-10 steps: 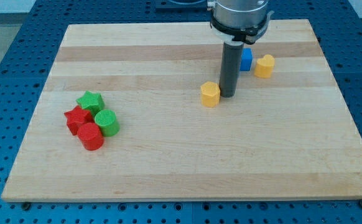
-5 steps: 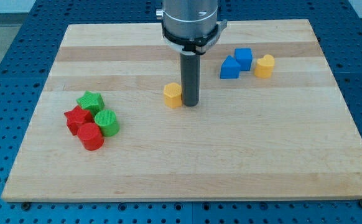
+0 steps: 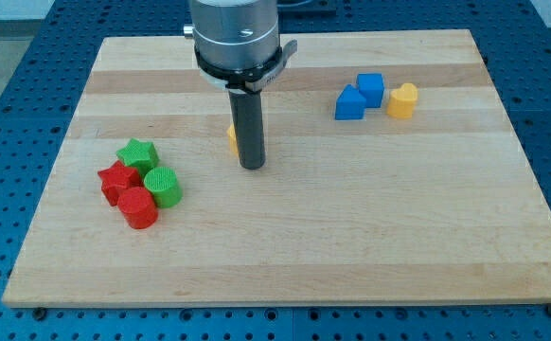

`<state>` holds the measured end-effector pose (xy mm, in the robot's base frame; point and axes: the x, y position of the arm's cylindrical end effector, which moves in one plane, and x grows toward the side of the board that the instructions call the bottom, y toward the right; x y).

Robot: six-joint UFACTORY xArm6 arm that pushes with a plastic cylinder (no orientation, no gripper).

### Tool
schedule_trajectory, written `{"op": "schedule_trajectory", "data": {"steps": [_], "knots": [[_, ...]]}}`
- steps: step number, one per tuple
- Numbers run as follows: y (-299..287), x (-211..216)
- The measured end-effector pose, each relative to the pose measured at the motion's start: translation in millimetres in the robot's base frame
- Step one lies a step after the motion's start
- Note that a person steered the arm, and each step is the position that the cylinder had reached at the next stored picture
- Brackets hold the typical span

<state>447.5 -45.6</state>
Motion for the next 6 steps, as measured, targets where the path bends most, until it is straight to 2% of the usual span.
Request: {"op": "schedule_trajectory", "data": {"steps": [4,6], "knots": [[-40.9,-75.9],[-45.9,-130.3]]}}
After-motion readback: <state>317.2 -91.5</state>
